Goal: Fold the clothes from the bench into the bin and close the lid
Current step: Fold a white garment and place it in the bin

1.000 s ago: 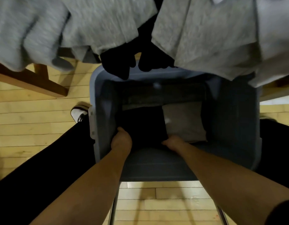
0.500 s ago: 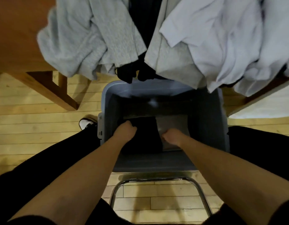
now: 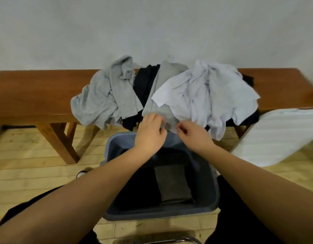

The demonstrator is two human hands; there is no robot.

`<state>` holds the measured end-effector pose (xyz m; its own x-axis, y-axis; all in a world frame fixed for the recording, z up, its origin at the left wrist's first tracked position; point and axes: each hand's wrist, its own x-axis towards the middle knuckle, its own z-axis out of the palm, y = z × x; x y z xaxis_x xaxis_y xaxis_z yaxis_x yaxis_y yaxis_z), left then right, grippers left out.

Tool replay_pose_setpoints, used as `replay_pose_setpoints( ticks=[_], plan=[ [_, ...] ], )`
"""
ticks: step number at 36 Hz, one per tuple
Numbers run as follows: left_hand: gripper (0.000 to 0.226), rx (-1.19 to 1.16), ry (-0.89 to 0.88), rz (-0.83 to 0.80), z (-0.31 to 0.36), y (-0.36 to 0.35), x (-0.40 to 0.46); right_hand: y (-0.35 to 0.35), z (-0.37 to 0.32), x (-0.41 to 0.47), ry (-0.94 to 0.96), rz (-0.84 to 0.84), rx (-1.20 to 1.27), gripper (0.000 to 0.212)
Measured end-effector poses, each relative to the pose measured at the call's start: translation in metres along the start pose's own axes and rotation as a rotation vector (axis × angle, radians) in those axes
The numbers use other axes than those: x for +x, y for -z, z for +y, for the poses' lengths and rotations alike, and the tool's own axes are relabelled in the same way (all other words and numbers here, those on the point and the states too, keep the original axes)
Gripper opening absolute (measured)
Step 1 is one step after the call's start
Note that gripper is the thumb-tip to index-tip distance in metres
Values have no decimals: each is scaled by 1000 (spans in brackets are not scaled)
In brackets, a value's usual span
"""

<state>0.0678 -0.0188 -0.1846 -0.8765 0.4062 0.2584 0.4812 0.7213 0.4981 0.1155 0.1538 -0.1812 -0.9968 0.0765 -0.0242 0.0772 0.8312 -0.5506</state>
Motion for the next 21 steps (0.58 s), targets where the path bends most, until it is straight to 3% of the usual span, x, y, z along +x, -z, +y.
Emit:
replay_pose_setpoints(
  ticks=[5,10,13,17,21],
  plan=[
    [31,83,-163,-23,32,-7,39,46,24,17,67,284,-229,27],
    [37,134,-199,-92,58,-23,67,79,58,34,-304,255,-202,52],
    [41,149,-251,-140,74,-35,78,83,83,35,-342,228,-178,60],
    [51,177,-315,-178,93,-56,86,77,102,33,-308,279,-204,53],
    [66,291,-220,-318,106,-70,92,82,109,33,-272,245,-215,28]
  ],
)
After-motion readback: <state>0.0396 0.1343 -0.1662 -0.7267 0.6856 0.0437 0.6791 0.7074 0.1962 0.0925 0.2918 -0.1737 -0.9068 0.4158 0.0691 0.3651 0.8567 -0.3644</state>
